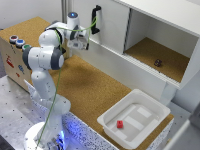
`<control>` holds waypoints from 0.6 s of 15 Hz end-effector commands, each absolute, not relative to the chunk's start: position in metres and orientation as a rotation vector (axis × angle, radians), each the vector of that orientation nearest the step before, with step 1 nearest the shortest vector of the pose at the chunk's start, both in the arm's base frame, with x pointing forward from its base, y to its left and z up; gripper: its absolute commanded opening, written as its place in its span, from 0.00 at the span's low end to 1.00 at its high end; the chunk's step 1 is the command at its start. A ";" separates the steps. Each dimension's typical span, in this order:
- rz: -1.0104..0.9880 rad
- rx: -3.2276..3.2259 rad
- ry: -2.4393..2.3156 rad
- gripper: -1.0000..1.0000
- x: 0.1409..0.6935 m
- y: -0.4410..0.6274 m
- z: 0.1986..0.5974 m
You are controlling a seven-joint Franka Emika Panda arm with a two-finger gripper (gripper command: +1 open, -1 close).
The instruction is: Place the yellow block on top of the drawer
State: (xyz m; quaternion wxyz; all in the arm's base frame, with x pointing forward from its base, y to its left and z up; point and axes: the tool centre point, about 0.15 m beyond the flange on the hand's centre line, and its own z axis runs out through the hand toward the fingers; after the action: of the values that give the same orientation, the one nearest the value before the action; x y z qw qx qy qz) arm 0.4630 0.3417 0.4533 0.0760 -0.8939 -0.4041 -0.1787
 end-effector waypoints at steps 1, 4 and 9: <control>-0.154 -2.466 -1.638 0.00 0.470 0.414 0.503; -0.011 -2.360 -1.851 0.00 0.468 0.448 0.488; 0.084 -2.213 -2.117 0.00 0.451 0.484 0.470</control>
State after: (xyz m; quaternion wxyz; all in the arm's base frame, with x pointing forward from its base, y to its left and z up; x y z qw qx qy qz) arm 0.4365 0.4294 0.4714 0.1000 -0.7708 -0.6216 -0.0972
